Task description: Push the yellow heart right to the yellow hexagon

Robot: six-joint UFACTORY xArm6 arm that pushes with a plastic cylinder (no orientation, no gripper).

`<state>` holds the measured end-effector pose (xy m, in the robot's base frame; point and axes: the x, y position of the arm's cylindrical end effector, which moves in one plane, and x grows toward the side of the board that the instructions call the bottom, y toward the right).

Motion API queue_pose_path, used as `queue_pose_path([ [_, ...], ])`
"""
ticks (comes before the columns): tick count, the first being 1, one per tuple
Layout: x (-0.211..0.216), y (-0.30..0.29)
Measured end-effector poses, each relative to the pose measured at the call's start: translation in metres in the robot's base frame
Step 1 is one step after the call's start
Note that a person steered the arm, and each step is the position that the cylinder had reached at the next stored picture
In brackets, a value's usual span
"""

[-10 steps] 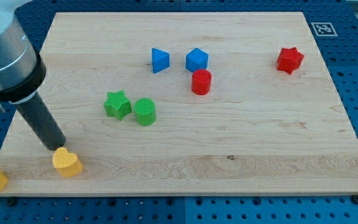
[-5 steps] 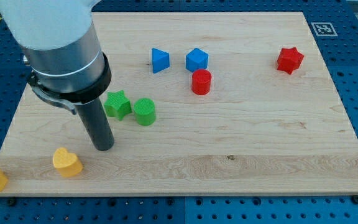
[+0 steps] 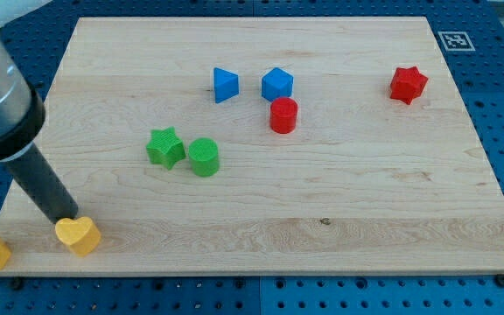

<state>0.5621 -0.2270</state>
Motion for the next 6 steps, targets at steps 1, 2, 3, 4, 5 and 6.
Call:
queue_pose_path([
  [1,0.001,-0.003],
  [2,0.001,-0.003],
  [3,0.001,0.007],
  [4,-0.003,0.025],
  [5,-0.005,0.032],
  [6,-0.005,0.033],
])
